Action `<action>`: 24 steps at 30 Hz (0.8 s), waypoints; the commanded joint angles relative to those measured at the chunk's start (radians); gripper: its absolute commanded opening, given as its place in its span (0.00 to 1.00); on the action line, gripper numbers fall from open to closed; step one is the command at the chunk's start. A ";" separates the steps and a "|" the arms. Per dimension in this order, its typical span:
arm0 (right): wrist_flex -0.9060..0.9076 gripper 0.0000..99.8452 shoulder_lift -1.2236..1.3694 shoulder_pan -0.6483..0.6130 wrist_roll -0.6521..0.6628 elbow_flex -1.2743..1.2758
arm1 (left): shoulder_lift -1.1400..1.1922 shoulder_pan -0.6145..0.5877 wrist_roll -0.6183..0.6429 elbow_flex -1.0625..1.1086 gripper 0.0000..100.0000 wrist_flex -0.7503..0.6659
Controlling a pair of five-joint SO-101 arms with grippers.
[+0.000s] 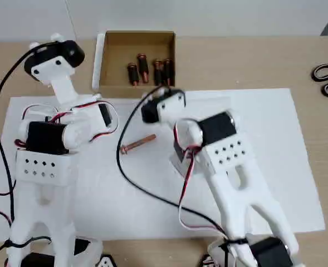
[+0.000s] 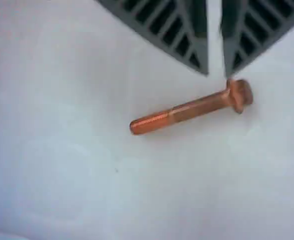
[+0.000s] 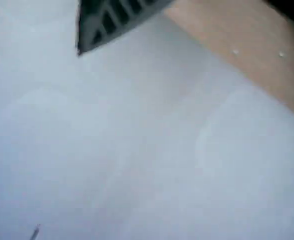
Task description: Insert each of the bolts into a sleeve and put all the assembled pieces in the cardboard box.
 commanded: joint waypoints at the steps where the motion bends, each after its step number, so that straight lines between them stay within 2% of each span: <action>1: -0.019 0.18 -0.104 0.012 0.063 0.098 | -0.037 -0.005 0.005 -0.044 0.01 0.012; 8: -0.180 0.18 -0.294 0.050 0.153 0.353 | -0.038 -0.003 0.005 -0.044 0.01 0.008; 17: -0.334 0.18 -0.503 0.240 0.377 0.664 | -0.144 0.006 0.005 -0.044 0.01 0.006; 24: -0.447 0.18 -0.530 0.272 0.433 0.789 | -0.256 0.005 0.002 0.082 0.01 -0.091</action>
